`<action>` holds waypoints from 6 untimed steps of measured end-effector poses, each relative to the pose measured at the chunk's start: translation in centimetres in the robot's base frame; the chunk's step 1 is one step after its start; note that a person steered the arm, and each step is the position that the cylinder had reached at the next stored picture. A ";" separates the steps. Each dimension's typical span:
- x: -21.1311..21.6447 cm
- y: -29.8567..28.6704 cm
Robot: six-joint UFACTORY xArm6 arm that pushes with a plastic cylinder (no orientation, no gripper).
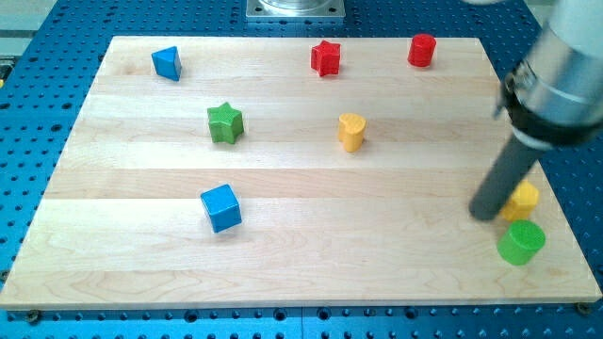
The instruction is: Form a vertical line of yellow blocks and green circle
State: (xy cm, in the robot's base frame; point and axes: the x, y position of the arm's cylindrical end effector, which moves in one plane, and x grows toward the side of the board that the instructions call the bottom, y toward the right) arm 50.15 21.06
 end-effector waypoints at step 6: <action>-8.4 -8.3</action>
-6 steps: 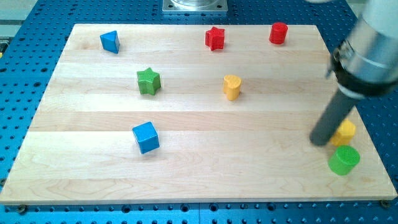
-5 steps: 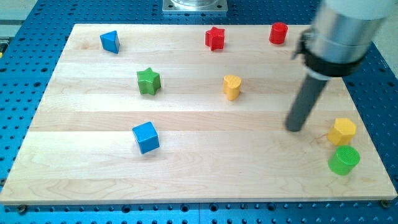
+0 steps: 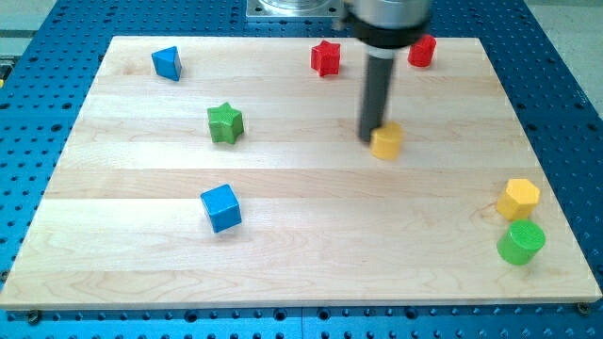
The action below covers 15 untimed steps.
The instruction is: Form a vertical line of yellow blocks and green circle
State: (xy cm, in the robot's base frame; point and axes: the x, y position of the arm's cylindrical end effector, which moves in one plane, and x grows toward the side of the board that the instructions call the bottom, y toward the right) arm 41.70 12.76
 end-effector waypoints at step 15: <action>4.1 21.4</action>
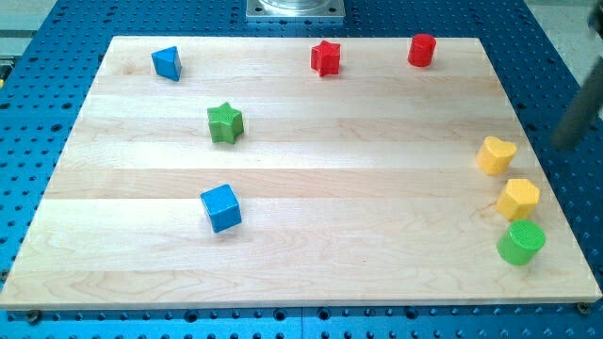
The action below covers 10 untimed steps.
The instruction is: Form a vertical line of yellow blocks and green circle
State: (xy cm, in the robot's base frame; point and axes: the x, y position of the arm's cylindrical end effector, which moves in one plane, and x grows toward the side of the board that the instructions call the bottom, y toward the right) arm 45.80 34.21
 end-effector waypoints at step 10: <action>-4.3 -10.3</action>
